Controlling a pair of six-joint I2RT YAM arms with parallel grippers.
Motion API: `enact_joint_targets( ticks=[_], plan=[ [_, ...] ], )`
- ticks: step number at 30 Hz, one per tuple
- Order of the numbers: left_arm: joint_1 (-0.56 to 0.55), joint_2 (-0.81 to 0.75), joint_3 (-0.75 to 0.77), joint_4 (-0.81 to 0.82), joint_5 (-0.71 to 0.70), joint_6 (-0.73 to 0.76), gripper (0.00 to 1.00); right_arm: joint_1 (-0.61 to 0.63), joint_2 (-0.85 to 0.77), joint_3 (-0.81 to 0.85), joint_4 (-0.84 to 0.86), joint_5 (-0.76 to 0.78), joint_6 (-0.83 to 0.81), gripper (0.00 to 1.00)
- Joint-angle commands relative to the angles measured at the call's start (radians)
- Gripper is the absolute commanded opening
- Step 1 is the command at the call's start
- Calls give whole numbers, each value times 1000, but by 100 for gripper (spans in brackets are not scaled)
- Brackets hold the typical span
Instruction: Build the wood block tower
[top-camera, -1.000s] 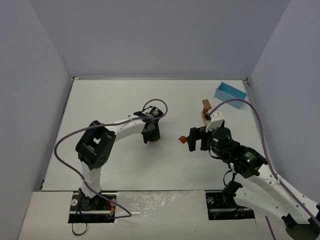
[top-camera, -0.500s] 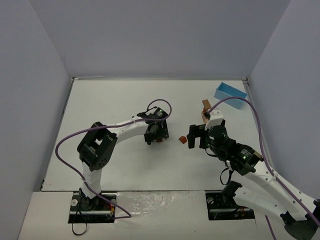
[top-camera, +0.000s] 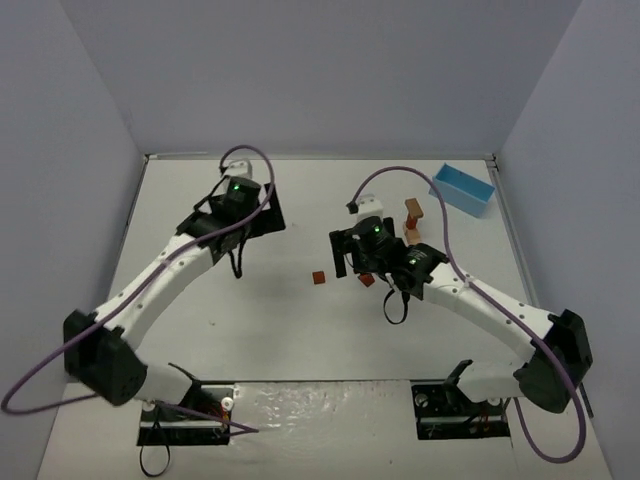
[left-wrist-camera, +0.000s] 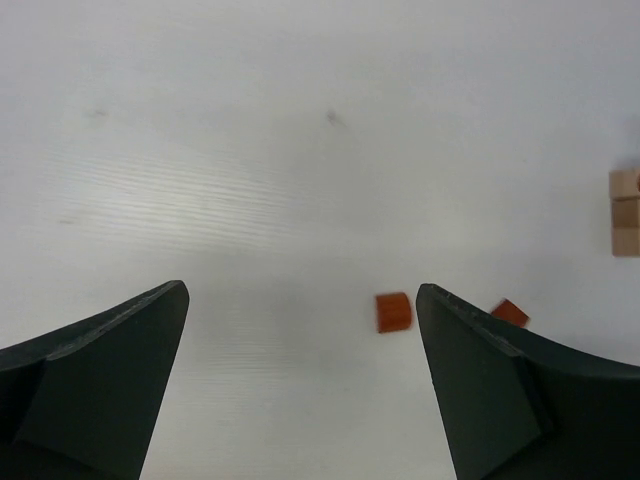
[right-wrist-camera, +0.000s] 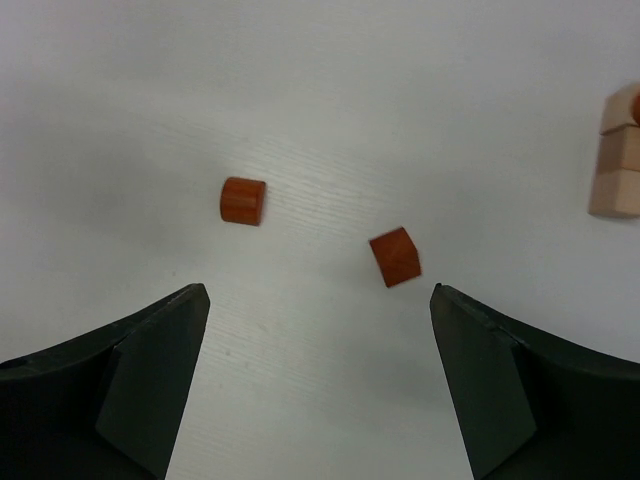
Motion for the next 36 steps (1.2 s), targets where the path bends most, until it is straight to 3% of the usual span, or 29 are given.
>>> enact_joint_targets(
  ticks=[1,6,16,36],
  plan=[
    [129,-249,-125,-51,-84,165,97,46,205,107,107,-34,-3,88],
    [235,-425,-291,-74,-38,224,97,67,379,166,135,-1,80,84],
    [242,-553,-452,-53,-33,286,97,82,494,197,147,77,178,81],
    [242,-522,-456,-37,-19,276,97,100,608,225,162,69,219,57]
  ],
)
